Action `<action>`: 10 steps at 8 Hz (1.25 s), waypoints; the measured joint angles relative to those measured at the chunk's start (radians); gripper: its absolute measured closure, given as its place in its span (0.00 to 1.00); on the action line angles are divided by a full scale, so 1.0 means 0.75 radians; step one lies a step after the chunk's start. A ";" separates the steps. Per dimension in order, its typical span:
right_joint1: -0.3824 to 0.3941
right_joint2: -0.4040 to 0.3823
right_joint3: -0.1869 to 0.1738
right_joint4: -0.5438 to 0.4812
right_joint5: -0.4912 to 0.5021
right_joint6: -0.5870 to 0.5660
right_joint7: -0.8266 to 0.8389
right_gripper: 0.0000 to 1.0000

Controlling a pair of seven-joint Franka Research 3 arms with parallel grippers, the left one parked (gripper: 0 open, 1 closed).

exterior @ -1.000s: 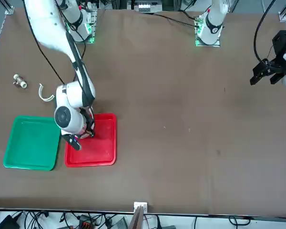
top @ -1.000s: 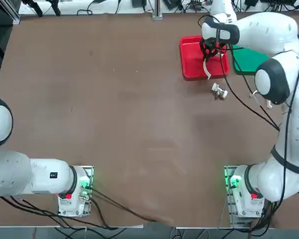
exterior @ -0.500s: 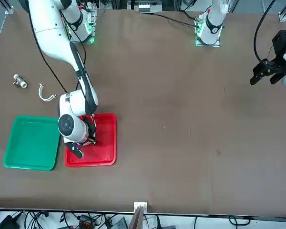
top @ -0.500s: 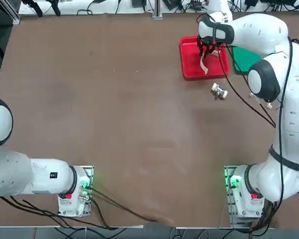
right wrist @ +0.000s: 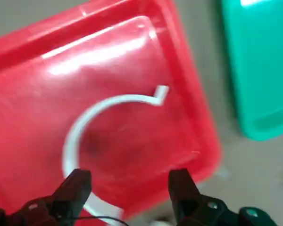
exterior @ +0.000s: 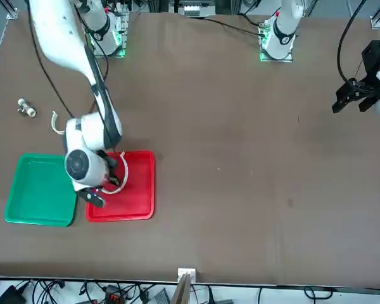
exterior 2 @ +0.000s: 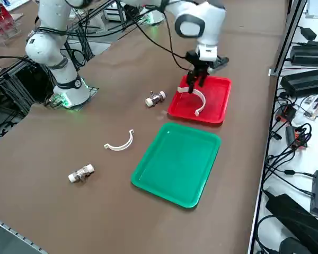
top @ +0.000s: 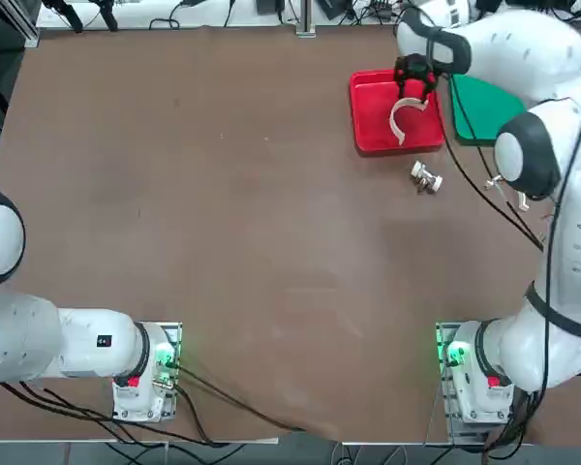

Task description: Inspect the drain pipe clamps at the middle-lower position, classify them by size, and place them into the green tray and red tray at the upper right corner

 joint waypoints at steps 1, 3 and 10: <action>-0.024 -0.110 -0.010 -0.112 -0.026 -0.022 -0.134 0.00; -0.131 -0.316 -0.020 -0.356 -0.038 -0.027 -0.469 0.00; -0.573 -0.563 -0.022 -1.002 -0.271 0.357 -1.578 0.01</action>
